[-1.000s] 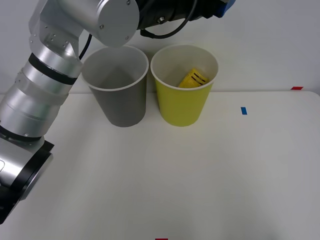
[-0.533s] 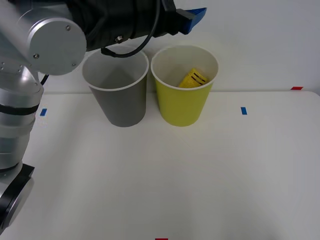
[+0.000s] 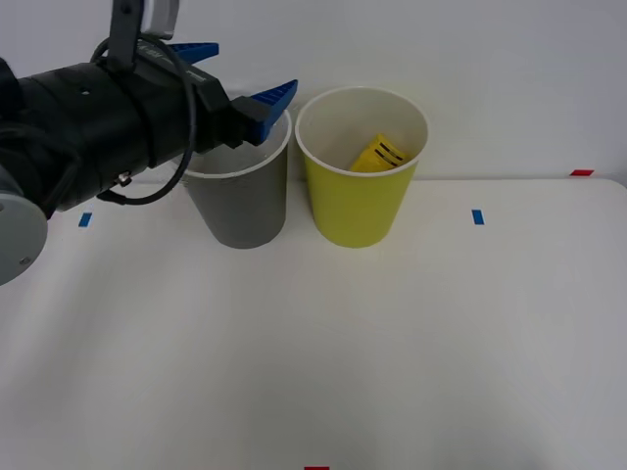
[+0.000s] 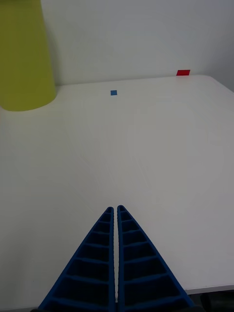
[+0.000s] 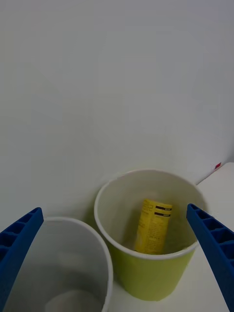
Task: Put cans in the gray bin and PET bottles in the light green bin.
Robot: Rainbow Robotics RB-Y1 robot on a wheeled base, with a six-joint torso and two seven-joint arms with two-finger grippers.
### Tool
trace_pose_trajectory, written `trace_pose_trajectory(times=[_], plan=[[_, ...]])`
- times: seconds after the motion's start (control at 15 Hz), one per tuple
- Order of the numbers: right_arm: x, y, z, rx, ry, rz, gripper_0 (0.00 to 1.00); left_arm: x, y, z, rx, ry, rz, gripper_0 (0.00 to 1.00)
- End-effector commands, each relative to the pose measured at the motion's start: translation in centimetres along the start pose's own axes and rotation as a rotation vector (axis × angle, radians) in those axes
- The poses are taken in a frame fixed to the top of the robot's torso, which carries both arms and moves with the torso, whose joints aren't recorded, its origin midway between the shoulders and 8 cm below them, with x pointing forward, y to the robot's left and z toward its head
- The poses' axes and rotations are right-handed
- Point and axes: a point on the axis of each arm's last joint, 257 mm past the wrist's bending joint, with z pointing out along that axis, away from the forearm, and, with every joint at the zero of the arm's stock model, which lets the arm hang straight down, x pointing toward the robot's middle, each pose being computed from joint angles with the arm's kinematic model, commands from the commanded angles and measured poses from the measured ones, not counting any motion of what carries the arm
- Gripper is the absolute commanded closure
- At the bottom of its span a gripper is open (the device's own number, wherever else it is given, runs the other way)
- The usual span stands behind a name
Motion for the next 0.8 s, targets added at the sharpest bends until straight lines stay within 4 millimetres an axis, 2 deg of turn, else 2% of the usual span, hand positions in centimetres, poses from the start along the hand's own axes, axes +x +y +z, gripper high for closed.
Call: trace_pose_trajectory(times=[0.07, 0.4, 0.8], plan=[[0.0, 0.0, 0.0, 0.0, 0.0, 0.0, 1.0, 1.4, 2.0, -3.0, -0.066, 0.02, -0.013, 0.0], [0.0, 0.0, 0.0, 0.0, 0.0, 0.0, 1.0, 4.9, 3.9, -7.8, -0.163, 0.105, -0.052, 0.0], [0.0, 0.0, 0.0, 0.0, 0.0, 0.0, 1.0, 8.9, 5.6, -12.0, -0.252, 0.073, -0.147, 0.0]])
